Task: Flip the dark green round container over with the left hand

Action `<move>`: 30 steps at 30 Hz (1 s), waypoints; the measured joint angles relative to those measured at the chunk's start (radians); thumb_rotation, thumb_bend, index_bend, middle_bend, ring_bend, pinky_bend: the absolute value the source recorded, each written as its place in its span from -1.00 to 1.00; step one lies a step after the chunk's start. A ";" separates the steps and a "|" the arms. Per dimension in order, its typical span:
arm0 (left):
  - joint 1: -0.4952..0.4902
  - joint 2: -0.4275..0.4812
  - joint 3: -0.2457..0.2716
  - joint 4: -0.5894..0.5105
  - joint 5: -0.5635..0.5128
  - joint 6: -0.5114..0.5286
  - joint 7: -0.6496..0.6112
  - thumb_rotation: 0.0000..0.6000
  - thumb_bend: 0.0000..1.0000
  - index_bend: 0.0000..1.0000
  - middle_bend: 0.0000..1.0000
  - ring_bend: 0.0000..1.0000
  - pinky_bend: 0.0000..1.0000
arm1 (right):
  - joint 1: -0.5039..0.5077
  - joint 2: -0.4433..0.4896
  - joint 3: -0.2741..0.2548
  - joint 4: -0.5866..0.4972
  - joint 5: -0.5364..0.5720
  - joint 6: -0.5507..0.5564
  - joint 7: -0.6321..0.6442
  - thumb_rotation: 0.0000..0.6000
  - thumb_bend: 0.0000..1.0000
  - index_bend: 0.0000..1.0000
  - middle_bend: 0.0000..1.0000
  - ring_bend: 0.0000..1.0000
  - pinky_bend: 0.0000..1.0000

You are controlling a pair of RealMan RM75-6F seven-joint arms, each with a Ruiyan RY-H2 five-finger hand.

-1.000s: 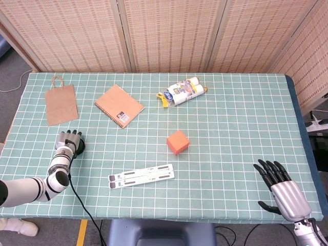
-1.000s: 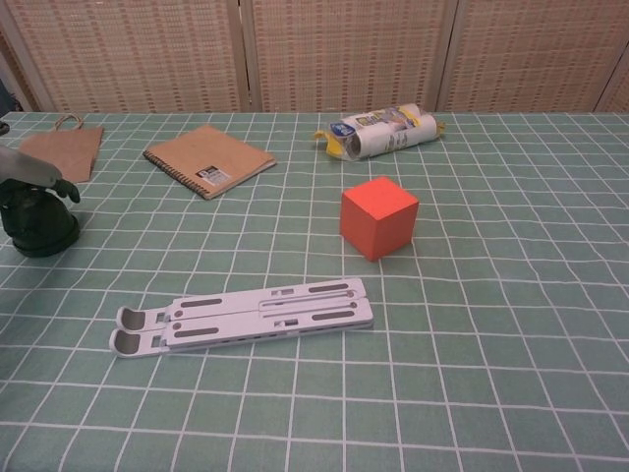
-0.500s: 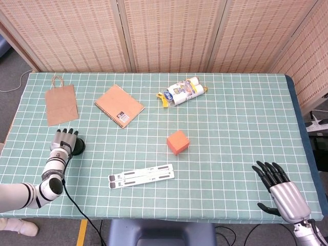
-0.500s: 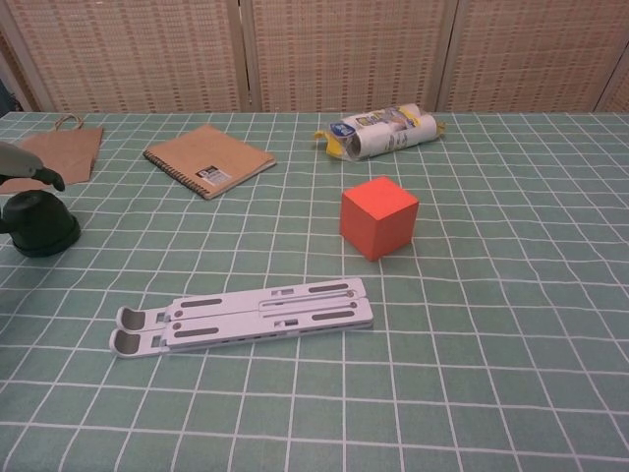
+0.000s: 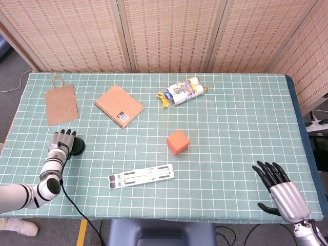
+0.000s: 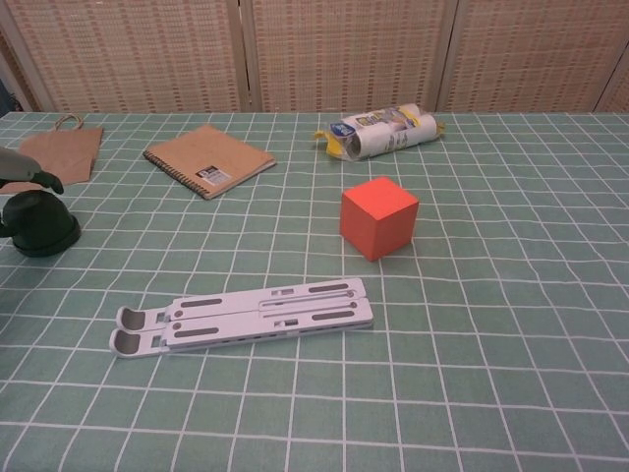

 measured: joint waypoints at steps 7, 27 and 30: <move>0.021 -0.003 -0.012 0.015 0.043 -0.001 -0.017 1.00 -0.23 -0.75 -0.82 -0.86 -0.52 | 0.001 0.000 0.000 -0.001 0.001 -0.004 -0.002 1.00 -0.91 -1.00 -1.00 -1.00 -1.00; 0.070 -0.022 -0.051 0.053 0.122 0.015 -0.049 1.00 -0.22 -0.12 -0.38 -0.52 -0.33 | 0.002 -0.004 0.002 -0.002 0.007 -0.008 -0.010 1.00 -0.91 -1.00 -1.00 -1.00 -1.00; 0.074 -0.004 -0.058 0.036 0.128 0.016 -0.057 1.00 -0.22 -0.08 -0.35 -0.49 -0.28 | 0.003 -0.005 0.002 -0.002 0.009 -0.010 -0.011 1.00 -0.91 -1.00 -1.00 -1.00 -1.00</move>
